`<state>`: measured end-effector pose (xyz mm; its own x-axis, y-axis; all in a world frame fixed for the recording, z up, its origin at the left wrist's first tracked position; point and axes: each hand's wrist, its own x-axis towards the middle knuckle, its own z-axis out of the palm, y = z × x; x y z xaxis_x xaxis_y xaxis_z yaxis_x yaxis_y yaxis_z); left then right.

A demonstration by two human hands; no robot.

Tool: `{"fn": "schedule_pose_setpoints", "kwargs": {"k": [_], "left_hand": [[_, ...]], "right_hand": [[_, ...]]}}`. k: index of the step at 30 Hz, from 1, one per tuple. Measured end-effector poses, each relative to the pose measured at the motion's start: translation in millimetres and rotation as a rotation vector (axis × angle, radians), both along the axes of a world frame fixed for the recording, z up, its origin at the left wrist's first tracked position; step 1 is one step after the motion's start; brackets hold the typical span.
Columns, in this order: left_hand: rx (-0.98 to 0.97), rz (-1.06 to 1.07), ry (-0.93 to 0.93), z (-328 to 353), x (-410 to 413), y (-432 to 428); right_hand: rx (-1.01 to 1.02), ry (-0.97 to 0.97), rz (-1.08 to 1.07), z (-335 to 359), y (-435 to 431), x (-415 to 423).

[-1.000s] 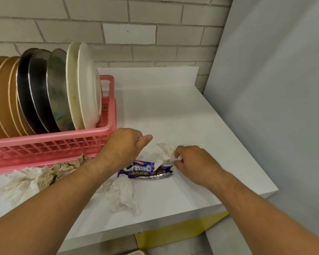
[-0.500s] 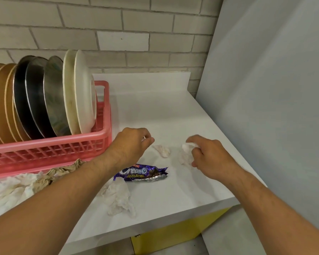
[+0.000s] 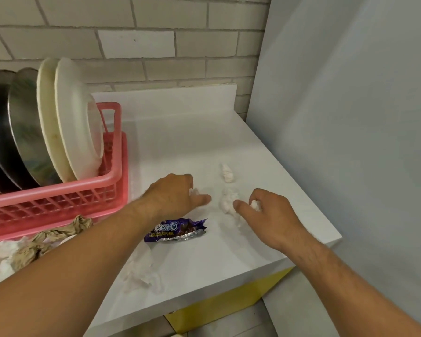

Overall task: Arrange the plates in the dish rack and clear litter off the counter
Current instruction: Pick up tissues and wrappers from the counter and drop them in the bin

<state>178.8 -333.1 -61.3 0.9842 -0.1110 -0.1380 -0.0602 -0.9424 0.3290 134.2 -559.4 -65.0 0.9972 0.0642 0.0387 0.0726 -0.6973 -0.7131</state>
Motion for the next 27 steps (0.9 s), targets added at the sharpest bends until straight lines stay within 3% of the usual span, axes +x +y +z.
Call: {"fn": "schedule_pose_setpoints", "kwargs": {"k": [2,5,10,15,20,27], "left_hand": [[-0.035,-0.085,0.123,-1,-8,3],[0.102,-0.280,0.217,-10,-21,5],[0.181,-0.344,0.081,-21,-23,3],[-0.037,-0.276,-0.124,-11,-21,10],[-0.081,-0.191,-0.292,19,-20,22],[-0.106,-0.119,-0.377,42,-48,57]], "right_hand": [[-0.053,-0.036,-0.029,-1,-1,3],[-0.058,-0.011,-0.023,-4,0,7],[0.130,0.089,0.043,-6,9,10],[-0.011,-0.009,0.075,-2,13,12],[-0.095,-0.023,0.117,-3,30,20],[-0.115,-0.008,0.190,-2,68,24]]}}
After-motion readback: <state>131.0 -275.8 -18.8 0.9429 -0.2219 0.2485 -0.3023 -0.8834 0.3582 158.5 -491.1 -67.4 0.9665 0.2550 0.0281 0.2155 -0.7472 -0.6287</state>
